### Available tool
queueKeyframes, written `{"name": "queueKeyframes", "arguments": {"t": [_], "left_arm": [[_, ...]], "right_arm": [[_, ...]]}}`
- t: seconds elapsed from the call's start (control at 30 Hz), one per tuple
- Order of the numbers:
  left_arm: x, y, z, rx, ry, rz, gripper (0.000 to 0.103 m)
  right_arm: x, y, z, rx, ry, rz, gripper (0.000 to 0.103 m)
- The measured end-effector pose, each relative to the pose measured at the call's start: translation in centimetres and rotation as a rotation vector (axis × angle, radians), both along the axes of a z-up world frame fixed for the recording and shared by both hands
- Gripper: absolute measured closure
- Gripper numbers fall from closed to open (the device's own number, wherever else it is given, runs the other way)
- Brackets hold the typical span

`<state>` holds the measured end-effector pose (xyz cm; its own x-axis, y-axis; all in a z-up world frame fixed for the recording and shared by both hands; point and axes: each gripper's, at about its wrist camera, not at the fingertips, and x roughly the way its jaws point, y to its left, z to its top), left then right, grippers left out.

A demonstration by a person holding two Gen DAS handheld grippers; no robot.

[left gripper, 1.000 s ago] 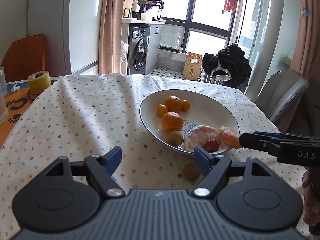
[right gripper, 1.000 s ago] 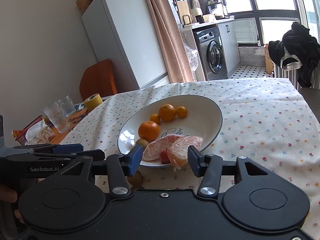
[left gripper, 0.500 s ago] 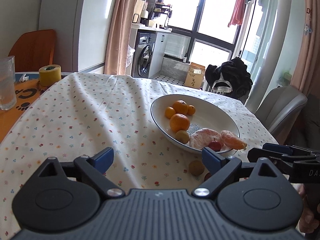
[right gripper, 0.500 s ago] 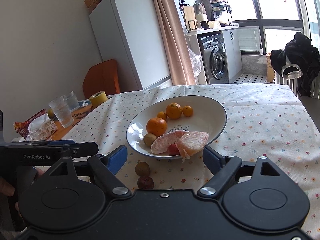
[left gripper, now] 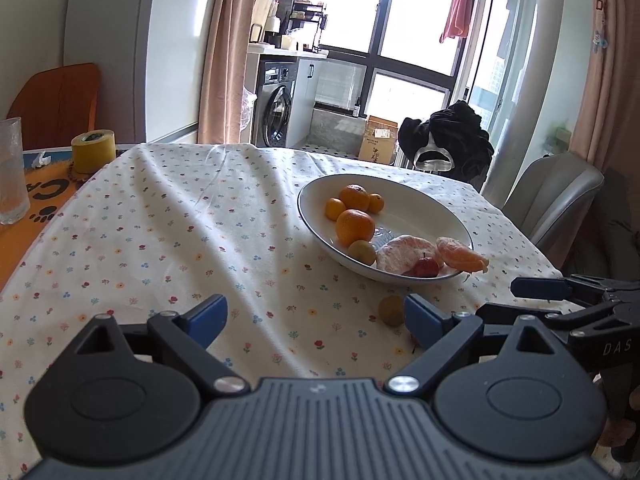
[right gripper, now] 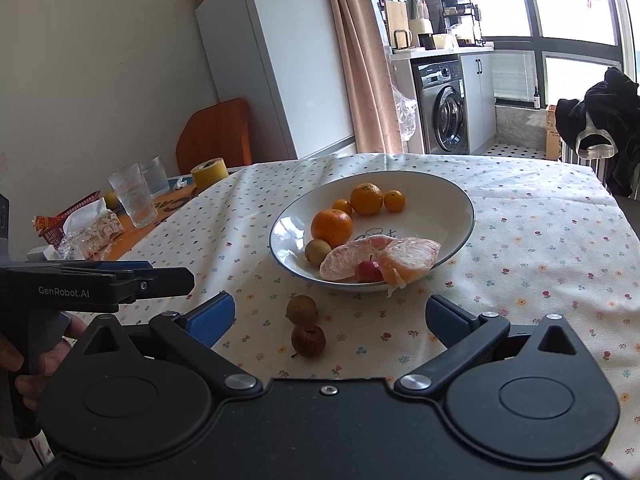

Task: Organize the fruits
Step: 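Pull both open grippers back toward the last plum and green fruit, then close the right gripper on a dark plum while the left gripper grasps a green fruit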

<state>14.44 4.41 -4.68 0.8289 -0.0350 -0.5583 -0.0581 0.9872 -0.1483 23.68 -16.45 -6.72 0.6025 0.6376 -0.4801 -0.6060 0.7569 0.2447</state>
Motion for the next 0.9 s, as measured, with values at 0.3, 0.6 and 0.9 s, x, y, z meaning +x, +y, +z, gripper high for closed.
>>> {"name": "queueKeyframes", "arguments": {"t": [0.3, 0.6, 0.9], "left_arm": [[0.4, -0.3, -0.7, 0.013, 0.028, -0.028, 0.010], [0.8, 0.7, -1.5, -0.004, 0.059, 0.003, 0.011], [1.2, -0.2, -1.8, -0.008, 0.058, -0.033, 0.012]], "right_arm": [[0.0, 1.6, -0.8, -0.064, 0.017, 0.025, 0.001], [0.4, 3.7, -1.6, -0.109, 0.026, 0.087, 0.019], [1.6, 4.6, -3.2, -0.119, 0.122, 0.106, 0.080]]}}
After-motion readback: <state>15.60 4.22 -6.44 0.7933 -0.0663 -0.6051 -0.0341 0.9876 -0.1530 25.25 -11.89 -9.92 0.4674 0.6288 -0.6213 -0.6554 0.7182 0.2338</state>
